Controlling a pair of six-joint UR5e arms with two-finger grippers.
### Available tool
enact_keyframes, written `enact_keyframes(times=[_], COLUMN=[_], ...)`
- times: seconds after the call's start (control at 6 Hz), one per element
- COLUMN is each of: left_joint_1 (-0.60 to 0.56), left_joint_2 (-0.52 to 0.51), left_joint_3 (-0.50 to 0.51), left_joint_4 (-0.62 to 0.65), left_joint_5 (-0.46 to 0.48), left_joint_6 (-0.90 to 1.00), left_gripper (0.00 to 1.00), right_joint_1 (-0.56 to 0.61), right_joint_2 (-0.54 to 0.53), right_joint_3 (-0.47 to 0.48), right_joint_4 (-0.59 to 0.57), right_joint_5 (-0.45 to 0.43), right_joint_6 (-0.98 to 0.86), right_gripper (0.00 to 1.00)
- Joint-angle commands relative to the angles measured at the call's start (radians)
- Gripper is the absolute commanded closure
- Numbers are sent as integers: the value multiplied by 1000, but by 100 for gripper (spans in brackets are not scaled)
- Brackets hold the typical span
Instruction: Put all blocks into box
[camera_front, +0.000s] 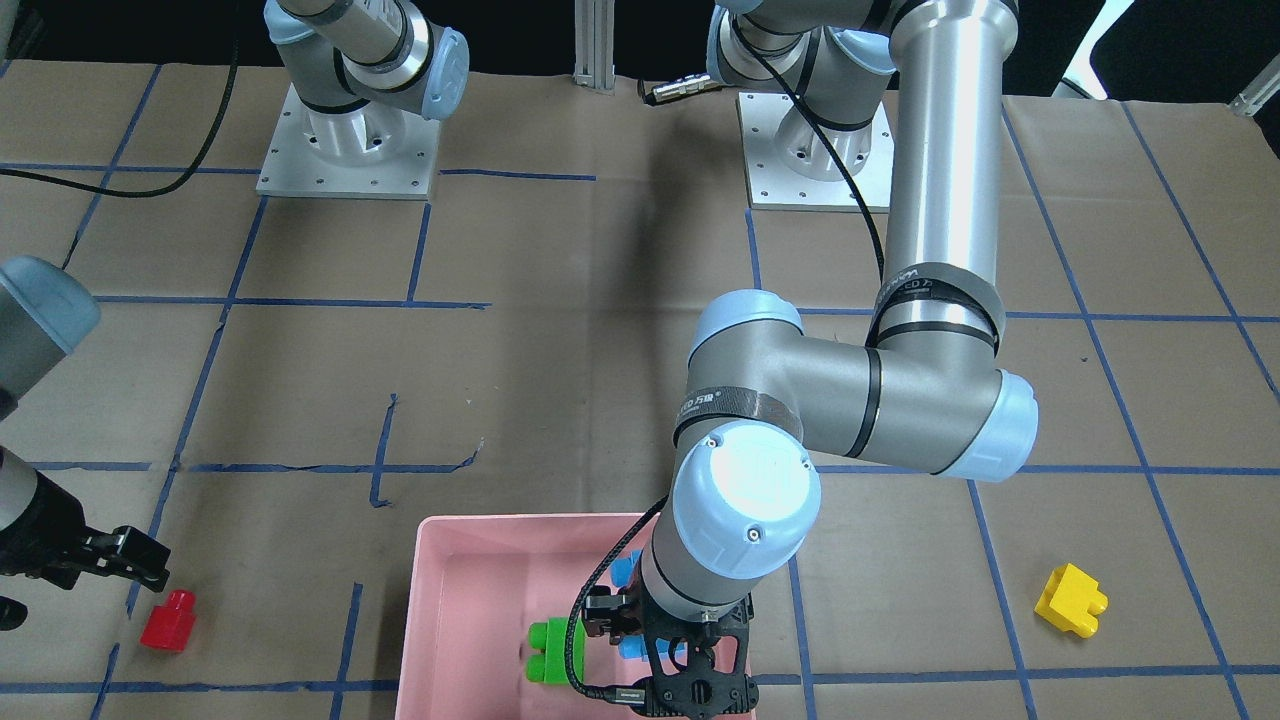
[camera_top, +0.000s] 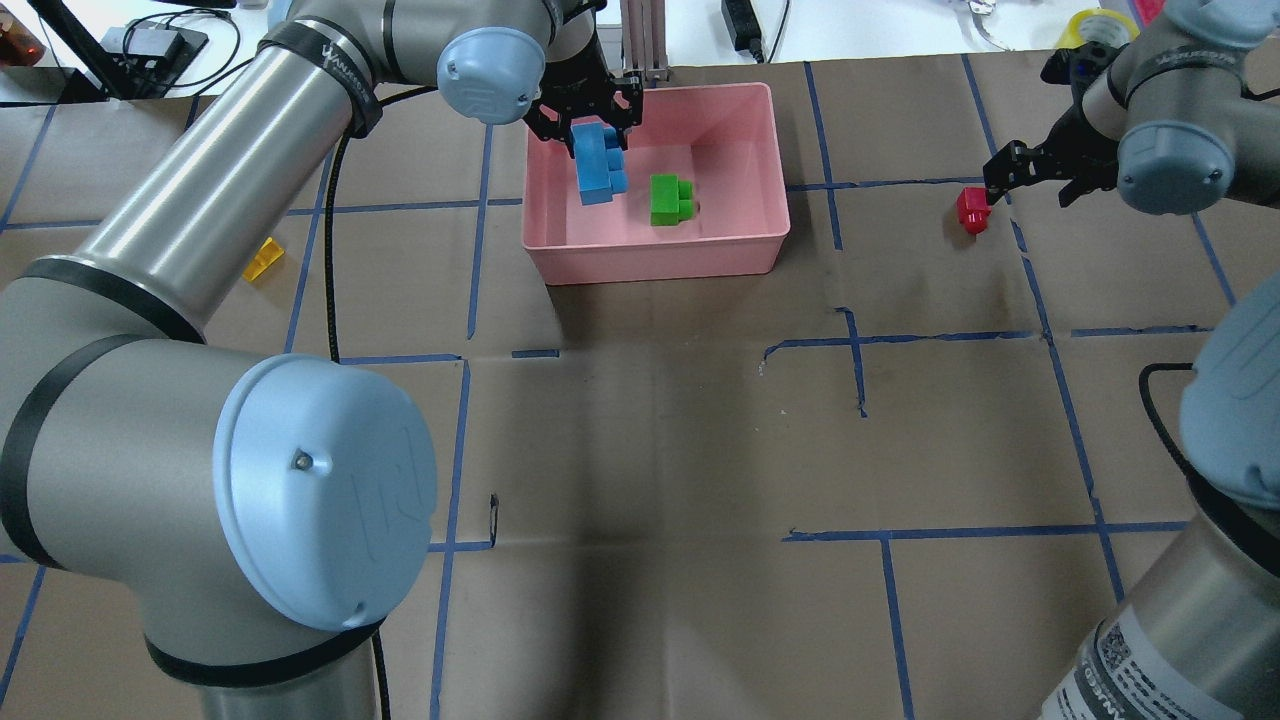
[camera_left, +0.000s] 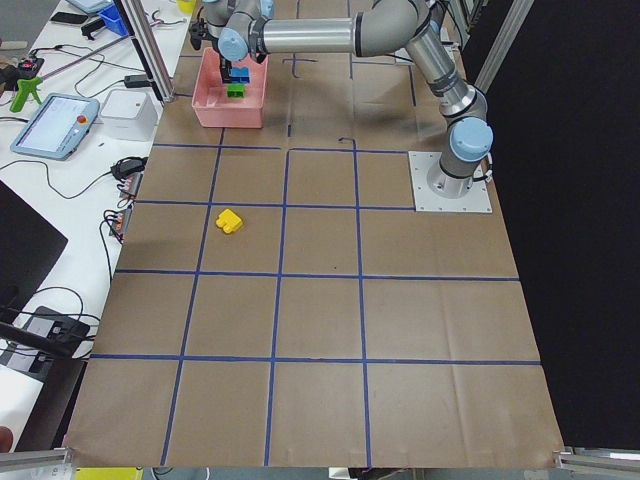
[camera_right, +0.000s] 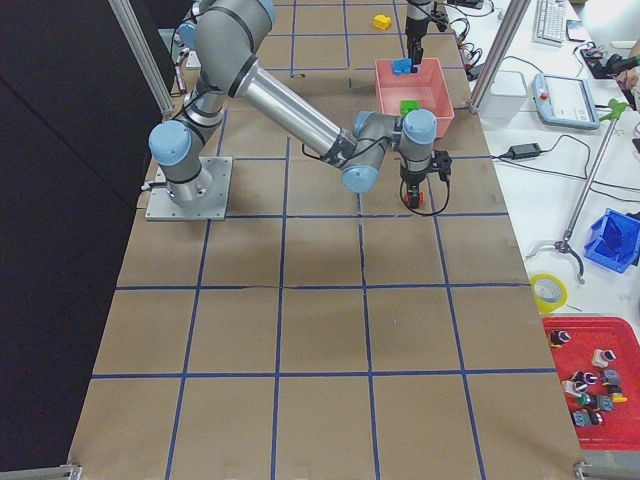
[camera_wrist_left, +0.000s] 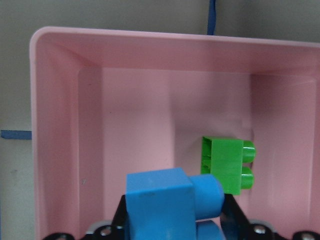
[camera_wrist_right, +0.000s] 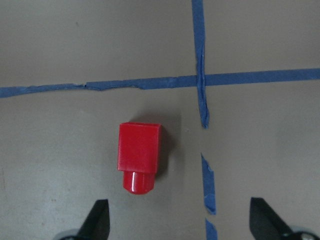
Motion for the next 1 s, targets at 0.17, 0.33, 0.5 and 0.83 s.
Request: enact_keyframes(times=[0.17,0.33,0.5,0.83], left_joint_1=[-6,-6,-4,35], left_joint_2=[-2,19,68,235], left_joint_3=[-16,-5,-2,-23], left_joint_4=[60,60,42,-143], left_joint_5=[8,10,13,9], left_joint_6=[-8,-10,-11,10], left_gripper=[1,1,0,0], right_joint_1=[55,56,58,56], right_joint_2=[68,76,79,91], right_joint_3=[-10,-15,-15,-15], right_joint_4=[-64,-70,-75,-78], right_joint_5=[-5,-5,-5,-34], right_joint_6=[83,83,82,82], right_gripper=[4,5,13,20])
